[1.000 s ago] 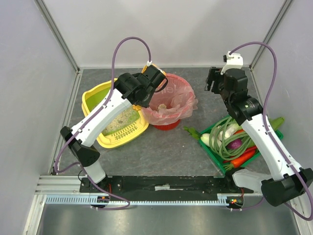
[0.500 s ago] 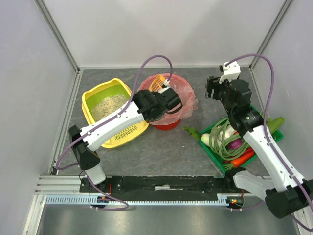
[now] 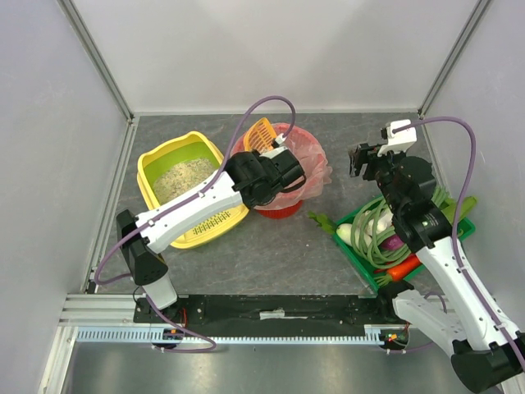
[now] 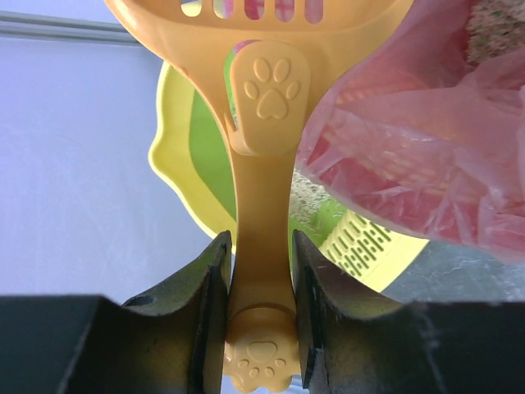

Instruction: Clean the litter box

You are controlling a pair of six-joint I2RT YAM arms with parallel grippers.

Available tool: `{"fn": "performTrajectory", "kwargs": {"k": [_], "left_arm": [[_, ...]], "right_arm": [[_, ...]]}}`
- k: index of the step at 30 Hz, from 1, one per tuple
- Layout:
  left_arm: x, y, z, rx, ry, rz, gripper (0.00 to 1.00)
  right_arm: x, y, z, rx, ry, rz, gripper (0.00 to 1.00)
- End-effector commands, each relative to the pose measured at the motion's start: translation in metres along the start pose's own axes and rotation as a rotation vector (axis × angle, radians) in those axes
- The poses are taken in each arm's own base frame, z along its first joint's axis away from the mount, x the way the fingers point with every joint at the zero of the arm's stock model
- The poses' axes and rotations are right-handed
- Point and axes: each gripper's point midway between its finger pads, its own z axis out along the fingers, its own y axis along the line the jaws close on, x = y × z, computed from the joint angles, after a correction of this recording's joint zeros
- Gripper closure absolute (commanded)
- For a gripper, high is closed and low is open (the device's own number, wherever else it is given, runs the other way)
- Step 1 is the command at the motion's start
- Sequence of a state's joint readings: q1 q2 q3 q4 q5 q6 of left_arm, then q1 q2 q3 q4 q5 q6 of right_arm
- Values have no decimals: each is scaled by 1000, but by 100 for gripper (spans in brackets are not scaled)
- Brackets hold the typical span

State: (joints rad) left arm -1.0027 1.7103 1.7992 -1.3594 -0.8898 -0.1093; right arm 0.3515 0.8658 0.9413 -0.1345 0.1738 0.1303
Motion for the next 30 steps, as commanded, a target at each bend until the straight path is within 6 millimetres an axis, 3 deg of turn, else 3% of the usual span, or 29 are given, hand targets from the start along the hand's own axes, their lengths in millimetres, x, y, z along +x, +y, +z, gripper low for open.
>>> {"fn": "performTrajectory", "kwargs": {"k": [1,9,17,23,30], "left_arm": [[26,27,-3,-128,93,231,98],[22,48,-4,-275,77,274,98],[12,58,-7,-402,74,436,98],[3,54,-14,-415,43,436,98],[-10,47,-22,-497,20,557,98]], "right_arm": [[-6,2,-3,-9,-49,18,22],[0,0,-7,-7,-64,25,22],[-1,-5,-16,13,-88,21,20],[-4,-10,-20,36,-105,21,18],[-5,-11,-23,37,-119,26,18]]}}
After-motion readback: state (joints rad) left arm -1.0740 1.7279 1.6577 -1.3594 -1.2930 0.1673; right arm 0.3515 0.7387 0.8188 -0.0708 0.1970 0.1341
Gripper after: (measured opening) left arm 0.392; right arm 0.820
